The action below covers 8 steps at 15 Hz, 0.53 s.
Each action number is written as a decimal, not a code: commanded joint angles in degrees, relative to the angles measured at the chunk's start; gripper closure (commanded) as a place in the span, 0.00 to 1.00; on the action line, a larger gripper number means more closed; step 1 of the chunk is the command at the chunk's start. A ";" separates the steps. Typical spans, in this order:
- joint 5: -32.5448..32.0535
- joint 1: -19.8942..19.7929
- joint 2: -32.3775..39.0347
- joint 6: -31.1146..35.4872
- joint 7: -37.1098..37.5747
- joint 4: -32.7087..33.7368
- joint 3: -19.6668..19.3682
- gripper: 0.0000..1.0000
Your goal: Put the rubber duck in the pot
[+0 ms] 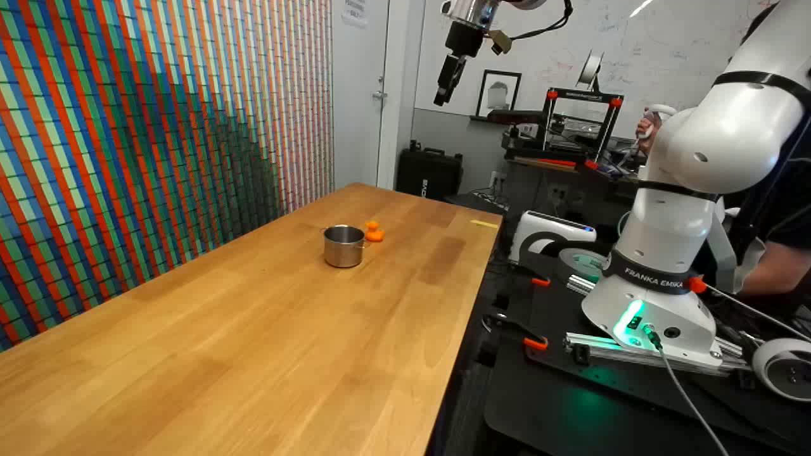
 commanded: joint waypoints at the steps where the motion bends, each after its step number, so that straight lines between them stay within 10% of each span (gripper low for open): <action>1: 0.45 -1.04 0.10 -0.12 -0.31 0.29 0.97 0.00; 8: 1.06 3.24 7.11 7.52 0.64 -2.58 7.13 0.00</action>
